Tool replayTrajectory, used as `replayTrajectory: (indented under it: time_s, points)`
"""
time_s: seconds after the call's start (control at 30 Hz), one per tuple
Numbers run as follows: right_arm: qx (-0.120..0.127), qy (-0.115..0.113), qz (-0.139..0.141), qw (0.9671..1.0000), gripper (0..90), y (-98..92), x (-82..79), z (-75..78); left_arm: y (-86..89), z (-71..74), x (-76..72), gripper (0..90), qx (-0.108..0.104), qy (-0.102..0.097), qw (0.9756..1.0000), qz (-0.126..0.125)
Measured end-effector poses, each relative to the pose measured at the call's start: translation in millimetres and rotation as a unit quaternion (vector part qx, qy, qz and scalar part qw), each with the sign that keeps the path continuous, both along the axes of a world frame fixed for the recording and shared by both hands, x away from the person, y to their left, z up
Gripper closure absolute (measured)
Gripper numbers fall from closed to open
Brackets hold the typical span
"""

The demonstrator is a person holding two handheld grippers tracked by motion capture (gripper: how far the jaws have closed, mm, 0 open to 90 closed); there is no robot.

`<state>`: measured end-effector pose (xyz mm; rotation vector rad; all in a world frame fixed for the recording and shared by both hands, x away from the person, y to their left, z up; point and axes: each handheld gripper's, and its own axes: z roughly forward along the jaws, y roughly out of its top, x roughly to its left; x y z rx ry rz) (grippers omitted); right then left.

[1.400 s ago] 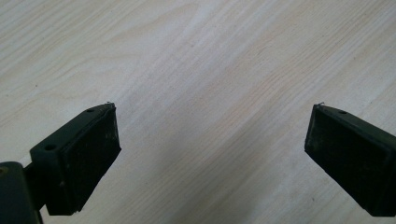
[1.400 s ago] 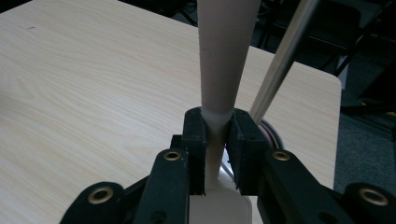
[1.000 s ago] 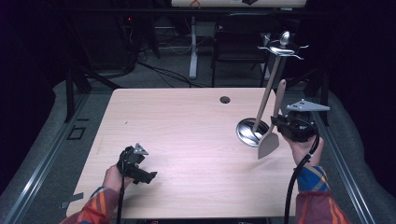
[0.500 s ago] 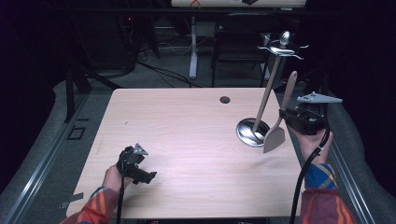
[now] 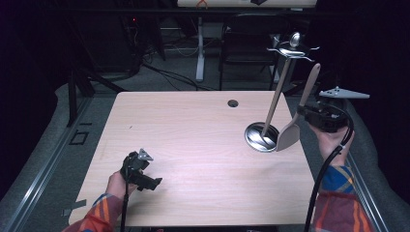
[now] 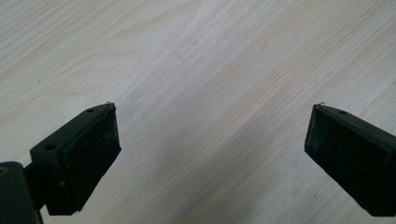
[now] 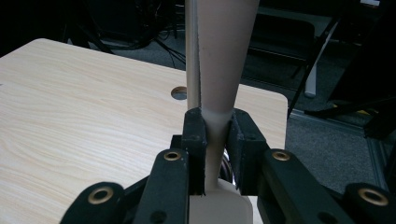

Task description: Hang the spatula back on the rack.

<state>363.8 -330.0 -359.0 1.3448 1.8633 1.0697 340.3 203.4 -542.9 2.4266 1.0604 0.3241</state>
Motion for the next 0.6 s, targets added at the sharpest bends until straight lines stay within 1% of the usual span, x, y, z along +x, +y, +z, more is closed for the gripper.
replayTrajectory:
  time_s: [0.13,0.27,0.5,0.6]
  points:
    - [-0.002,-0.001,0.0,1.0,78.1,-0.7,2.8,3.4,0.6,0.1,-0.2,3.0,0.002,0.0,1.0,0.0]
    - [0.004,-0.004,0.0,1.0,78.1,-2.7,5.8,4.9,1.7,0.2,-0.9,3.0,0.002,0.0,1.0,0.003]
    - [0.006,-0.004,0.004,1.0,78.1,-4.0,10.1,6.3,4.1,-0.2,-2.2,3.0,0.001,0.001,1.0,0.006]
    - [0.004,0.001,0.008,1.0,78.1,-2.9,12.3,6.2,5.8,0.0,-3.3,3.0,0.002,-0.001,1.0,0.009]
